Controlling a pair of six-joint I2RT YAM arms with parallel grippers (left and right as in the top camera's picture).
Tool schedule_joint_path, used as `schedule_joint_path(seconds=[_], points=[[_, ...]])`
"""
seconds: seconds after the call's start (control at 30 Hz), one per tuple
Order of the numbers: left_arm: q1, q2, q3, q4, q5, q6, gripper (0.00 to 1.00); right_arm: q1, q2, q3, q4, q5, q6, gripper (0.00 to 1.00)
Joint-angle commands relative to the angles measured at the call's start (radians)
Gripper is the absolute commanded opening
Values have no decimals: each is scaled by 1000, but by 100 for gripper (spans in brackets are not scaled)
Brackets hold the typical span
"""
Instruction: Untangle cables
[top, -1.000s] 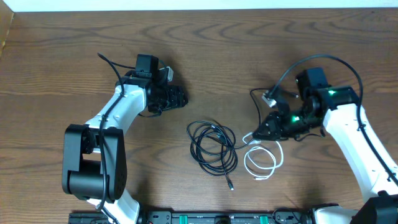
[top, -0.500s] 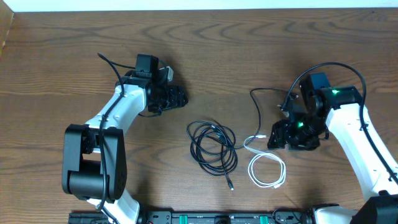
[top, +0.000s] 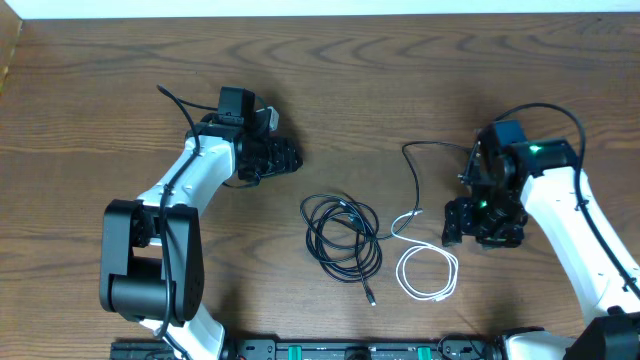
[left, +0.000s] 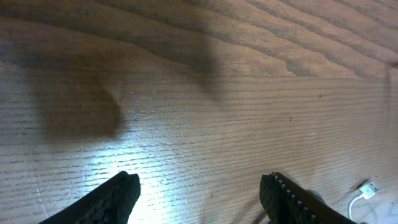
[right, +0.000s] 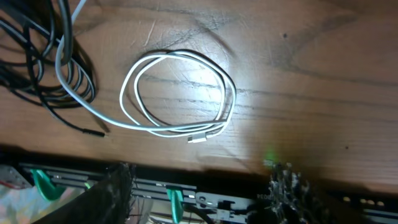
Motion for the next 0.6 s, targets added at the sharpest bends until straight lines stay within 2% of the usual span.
schedule_joint_path(seconds=[0.0, 0.2, 0.27, 0.4, 0.43, 0.47, 0.57], points=[[2, 10, -13, -2, -13, -10, 67, 41, -5, -57, 32, 11, 51, 68], [2, 10, -13, -2, -13, -10, 67, 121, -5, -202, 210, 10, 94, 67], [1, 10, -13, -2, -13, -10, 67, 151, -5, -240, 268, 2, 95, 62], [2, 10, -13, -2, -13, -10, 67, 196, -5, -245, 314, -4, 60, 23], [2, 10, -13, -2, -13, -10, 67, 200, -5, -235, 315, -3, 52, 10], [1, 10, -13, -2, -13, -10, 67, 200, -5, -221, 315, -4, 45, 3], [2, 10, -13, -3, -13, -10, 67, 200, -5, -173, 309, -3, 14, 1]])
